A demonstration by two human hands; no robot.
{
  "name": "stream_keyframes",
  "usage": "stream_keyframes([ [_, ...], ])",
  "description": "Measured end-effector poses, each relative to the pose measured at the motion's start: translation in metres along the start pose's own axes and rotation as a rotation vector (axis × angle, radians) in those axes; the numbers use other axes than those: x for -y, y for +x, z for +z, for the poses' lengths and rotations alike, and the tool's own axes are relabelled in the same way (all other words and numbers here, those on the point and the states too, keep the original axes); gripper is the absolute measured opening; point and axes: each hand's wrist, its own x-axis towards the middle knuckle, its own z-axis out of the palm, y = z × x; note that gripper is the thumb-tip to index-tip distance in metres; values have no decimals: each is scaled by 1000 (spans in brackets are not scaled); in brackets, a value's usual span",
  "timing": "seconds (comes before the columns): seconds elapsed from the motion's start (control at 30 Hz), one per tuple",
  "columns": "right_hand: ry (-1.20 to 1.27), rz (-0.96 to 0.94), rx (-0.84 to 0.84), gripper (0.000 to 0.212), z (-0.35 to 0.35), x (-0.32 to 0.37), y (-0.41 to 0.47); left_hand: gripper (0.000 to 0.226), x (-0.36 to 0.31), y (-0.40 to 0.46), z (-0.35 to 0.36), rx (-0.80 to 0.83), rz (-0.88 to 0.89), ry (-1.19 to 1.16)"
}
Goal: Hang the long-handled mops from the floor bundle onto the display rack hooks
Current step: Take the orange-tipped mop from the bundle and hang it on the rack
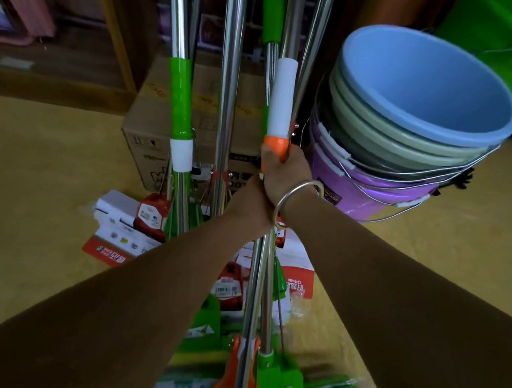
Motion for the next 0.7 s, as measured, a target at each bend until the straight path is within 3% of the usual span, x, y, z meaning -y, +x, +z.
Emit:
stream_keyframes([
  [0.13,103,-65,-44,44,-12,24,-19,43,-9,-21,-12,-16,53,25],
  [0.37,130,-165,-67,34,-46,62,-89,44,-27,-88,-28,-18,38,-10],
  [0.6,70,-125,-17,19,-93,102,-178,17,-74,-170,-57,59,49,-36],
  [0.7,88,-139,-41,18,-122,148,-184,37,-123,-187,-98,-51,108,-65],
])
